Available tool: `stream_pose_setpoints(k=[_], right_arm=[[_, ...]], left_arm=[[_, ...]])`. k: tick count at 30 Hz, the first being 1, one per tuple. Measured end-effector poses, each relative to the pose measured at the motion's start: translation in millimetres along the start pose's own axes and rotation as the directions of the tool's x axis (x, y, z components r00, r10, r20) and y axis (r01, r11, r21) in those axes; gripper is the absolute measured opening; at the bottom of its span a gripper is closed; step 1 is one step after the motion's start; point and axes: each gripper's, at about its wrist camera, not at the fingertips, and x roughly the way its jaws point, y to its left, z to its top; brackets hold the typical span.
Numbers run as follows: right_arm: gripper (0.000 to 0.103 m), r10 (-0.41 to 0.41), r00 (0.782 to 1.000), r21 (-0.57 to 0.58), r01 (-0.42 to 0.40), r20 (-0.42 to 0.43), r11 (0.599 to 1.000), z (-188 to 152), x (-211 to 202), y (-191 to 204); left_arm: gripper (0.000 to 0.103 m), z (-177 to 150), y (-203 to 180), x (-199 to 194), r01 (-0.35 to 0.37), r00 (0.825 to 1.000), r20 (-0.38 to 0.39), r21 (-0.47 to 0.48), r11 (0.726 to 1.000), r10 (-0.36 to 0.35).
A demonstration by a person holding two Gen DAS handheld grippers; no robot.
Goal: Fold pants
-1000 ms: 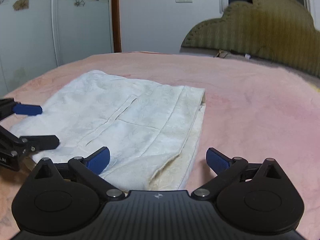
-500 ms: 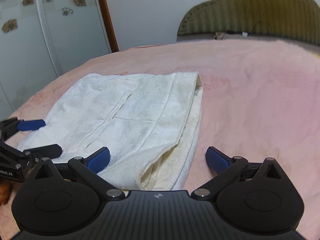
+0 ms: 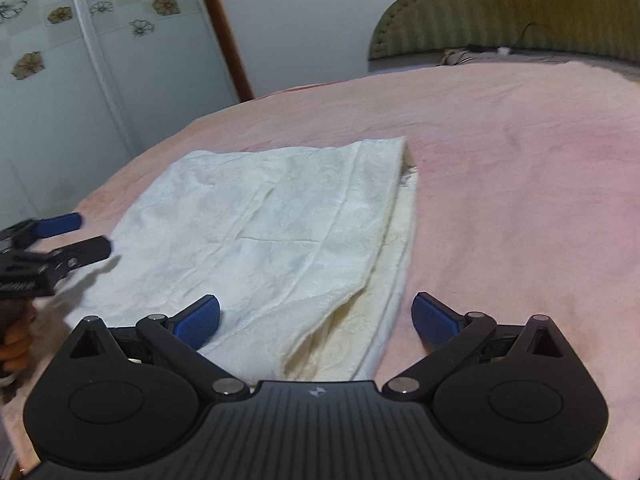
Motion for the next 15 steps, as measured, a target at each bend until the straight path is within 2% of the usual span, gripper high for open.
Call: stream_pose_setpoints(k=[2,4,5,6,9,10,11,12,13,14,15], right_arm=[[0.103,0.051,0.998,0.024,-0.050,-0.021,0.998,5.5,1.9,-4.3],[0.103,0.093,0.995,0.037,-0.092,-0.037,0.995,12.7,6.2,-9.1],[0.103,0.134,0.990,0.056,-0.132,-0.036,0.990,16.8,9.3,-13.5],[0.103,0.174,0.984,0.092,-0.170,-0.036,0.981,20.4,14.3,-18.2],[0.100,0.243,0.970,0.183,-0.238,-0.009,0.954,29.3,29.8,-31.2],[0.092,0.244,0.970,0.202,-0.239,-0.001,0.950,31.7,33.4,-34.0],[0.073,0.224,0.975,0.215,-0.218,0.000,0.952,34.0,35.9,-35.9],[0.059,0.179,0.984,0.216,-0.174,-0.007,0.961,35.7,37.8,-35.9],[0.043,0.143,0.990,0.204,-0.137,-0.015,0.969,36.3,38.5,-34.9],[0.040,0.146,0.989,0.198,-0.141,-0.012,0.970,35.6,37.1,-34.5],[0.039,0.147,0.989,0.187,-0.143,-0.006,0.972,33.9,34.7,-32.9]], left_arm=[[0.102,5.5,23.2,17.0,0.113,0.988,-0.087,-0.135,0.984,-0.126],[0.102,7.0,38.5,34.1,0.194,0.962,-0.139,-0.262,0.945,-0.236],[0.102,7.4,42.2,41.2,0.215,0.951,-0.152,-0.302,0.929,-0.270],[0.102,9.3,42.2,43.6,0.226,0.951,-0.138,-0.300,0.927,-0.277],[0.099,15.4,36.1,55.9,0.267,0.937,-0.146,-0.287,0.920,-0.318],[0.099,16.4,34.0,59.2,0.261,0.939,-0.148,-0.282,0.923,-0.311],[0.095,16.9,32.2,60.0,0.250,0.943,-0.147,-0.275,0.928,-0.298],[0.084,17.1,29.9,58.9,0.238,0.948,-0.150,-0.259,0.936,-0.282],[0.077,15.8,27.6,56.7,0.218,0.954,-0.154,-0.231,0.948,-0.257],[0.062,14.9,26.4,54.6,0.186,0.963,-0.156,-0.204,0.961,-0.220],[0.052,11.9,27.3,51.0,0.181,0.966,-0.147,-0.198,0.963,-0.212]])
